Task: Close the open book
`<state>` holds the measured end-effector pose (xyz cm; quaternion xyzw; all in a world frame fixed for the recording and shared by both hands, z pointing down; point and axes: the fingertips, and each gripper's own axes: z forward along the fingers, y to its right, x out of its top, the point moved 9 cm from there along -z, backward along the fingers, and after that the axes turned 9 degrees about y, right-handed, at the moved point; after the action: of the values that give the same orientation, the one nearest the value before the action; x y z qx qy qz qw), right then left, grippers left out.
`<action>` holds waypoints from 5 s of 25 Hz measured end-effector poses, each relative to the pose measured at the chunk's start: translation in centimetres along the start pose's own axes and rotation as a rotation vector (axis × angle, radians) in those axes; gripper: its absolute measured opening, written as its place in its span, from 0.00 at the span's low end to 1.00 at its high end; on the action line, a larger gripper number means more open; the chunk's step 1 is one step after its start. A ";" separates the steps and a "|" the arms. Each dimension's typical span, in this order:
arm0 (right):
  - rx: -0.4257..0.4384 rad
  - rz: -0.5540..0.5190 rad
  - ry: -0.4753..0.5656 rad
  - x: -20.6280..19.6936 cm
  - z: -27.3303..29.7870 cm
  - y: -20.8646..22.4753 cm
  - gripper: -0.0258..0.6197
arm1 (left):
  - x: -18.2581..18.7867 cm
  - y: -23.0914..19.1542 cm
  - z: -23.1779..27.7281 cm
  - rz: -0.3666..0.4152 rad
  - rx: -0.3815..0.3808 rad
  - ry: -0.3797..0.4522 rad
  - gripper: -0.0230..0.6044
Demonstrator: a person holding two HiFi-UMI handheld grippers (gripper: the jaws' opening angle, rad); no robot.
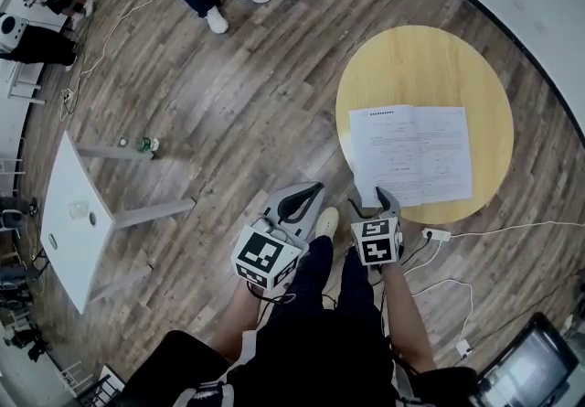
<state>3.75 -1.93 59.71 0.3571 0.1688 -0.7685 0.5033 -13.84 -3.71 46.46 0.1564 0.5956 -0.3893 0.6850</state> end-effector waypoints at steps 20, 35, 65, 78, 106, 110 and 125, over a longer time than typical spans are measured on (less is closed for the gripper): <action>-0.076 0.038 -0.148 -1.9 3.4 0.4 0.51 | -2.4 -2.9 -0.5 -0.068 0.024 -0.026 0.03; -0.248 -0.097 -0.212 -2.2 4.0 -0.3 0.42 | -3.2 -4.6 -0.7 -0.101 0.034 -0.031 0.03; -0.246 0.007 -0.208 -1.7 3.3 -0.1 0.12 | -2.7 -4.5 -0.7 -0.100 0.027 -0.018 0.03; -0.246 0.011 -0.211 -1.5 2.9 0.1 0.06 | -2.5 -3.9 -0.8 -0.092 0.019 -0.014 0.03; -0.283 -0.023 -0.068 3.4 -3.4 0.2 0.06 | 1.8 -1.4 -0.2 -0.020 -0.032 0.063 0.03; -0.308 -0.010 -0.026 4.4 -5.2 1.1 0.06 | 2.8 -0.5 0.4 -0.001 -0.052 0.081 0.03; -0.414 0.068 0.066 5.2 -11.0 8.0 0.06 | 6.5 3.5 3.6 0.071 -0.119 0.115 0.03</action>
<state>13.80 -2.02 49.24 0.2765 0.3272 -0.6881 0.5857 -8.88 -6.11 40.39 0.1585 0.6503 -0.3189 0.6710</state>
